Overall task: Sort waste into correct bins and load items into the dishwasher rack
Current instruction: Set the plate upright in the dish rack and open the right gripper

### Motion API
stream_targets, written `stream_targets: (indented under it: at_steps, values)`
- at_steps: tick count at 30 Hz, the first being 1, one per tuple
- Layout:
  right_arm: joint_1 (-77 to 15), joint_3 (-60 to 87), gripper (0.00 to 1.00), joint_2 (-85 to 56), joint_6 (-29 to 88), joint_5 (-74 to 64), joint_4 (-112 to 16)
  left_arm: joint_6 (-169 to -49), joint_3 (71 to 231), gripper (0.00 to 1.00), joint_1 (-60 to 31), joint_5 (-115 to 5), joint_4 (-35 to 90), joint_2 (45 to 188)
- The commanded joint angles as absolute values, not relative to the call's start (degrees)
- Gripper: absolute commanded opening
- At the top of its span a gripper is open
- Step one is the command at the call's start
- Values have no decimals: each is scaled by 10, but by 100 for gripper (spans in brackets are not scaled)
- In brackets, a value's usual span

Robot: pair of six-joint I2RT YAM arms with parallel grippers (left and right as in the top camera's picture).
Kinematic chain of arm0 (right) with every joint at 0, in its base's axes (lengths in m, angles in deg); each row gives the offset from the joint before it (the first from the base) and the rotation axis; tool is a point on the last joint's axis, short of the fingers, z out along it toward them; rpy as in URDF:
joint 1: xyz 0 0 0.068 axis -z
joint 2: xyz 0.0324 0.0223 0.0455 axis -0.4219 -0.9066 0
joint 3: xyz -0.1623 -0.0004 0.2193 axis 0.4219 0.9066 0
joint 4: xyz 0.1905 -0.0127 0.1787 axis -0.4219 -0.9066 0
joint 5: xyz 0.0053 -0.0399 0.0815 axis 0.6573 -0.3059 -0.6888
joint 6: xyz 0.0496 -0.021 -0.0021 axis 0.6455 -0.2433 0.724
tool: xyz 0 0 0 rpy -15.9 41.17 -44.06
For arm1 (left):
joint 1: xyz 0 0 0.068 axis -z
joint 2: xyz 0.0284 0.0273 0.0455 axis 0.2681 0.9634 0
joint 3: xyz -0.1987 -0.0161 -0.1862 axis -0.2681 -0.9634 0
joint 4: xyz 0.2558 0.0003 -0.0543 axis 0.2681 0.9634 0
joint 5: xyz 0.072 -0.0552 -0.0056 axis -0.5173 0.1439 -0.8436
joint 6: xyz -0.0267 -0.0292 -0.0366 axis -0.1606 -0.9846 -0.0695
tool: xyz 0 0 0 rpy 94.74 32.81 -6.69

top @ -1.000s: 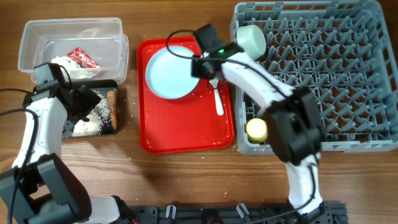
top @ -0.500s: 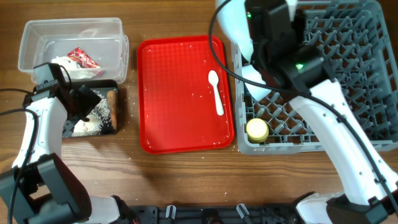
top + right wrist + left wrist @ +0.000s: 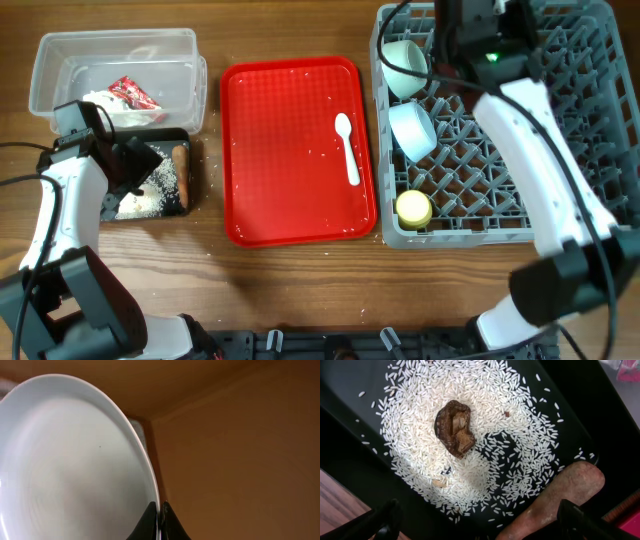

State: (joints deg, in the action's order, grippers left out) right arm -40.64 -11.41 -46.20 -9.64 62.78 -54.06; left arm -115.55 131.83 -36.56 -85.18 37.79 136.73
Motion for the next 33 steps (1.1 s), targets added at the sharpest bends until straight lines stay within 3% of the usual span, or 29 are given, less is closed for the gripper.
stream_targets:
  at_steps: [1,9,11,13,15,17,21,24,29,31,32,33]
  values:
    - [-402,-114,4,-510,-153,612,-537,-1155,1317,100,-367,-849,378,1365]
    - [-403,-114,5,-584,-157,587,-554,-1155,1317,100,-367,-849,378,1365]
    - [-402,-114,29,-586,-154,547,-568,-1155,1317,100,-367,-849,379,1365]
    - [-402,-114,68,-584,-125,519,-572,-1155,1317,100,-367,-849,378,1365]
    - [-402,-118,88,-583,-89,519,-581,-1155,1317,100,-367,-850,378,1365]
    - [-402,-126,97,-576,-61,519,-599,-1155,1317,100,-367,-849,378,1365]
    - [-406,-155,99,-537,-31,440,-666,-1155,1317,100,-367,-849,378,1365]
    - [-422,-164,99,-490,-7,292,-703,-1155,1317,100,-367,-850,378,1365]
    - [-448,-164,99,-442,42,-156,-676,-1155,1317,100,-367,-849,378,1365]
    - [-449,-152,90,-449,93,-254,-632,-1155,1317,100,-367,-849,378,1365]
    - [-453,-139,80,-461,154,-252,-605,-1155,1317,100,-367,-850,378,1365]
    - [-454,-134,79,-470,173,-242,-598,-1155,1317,100,-367,-849,378,1365]
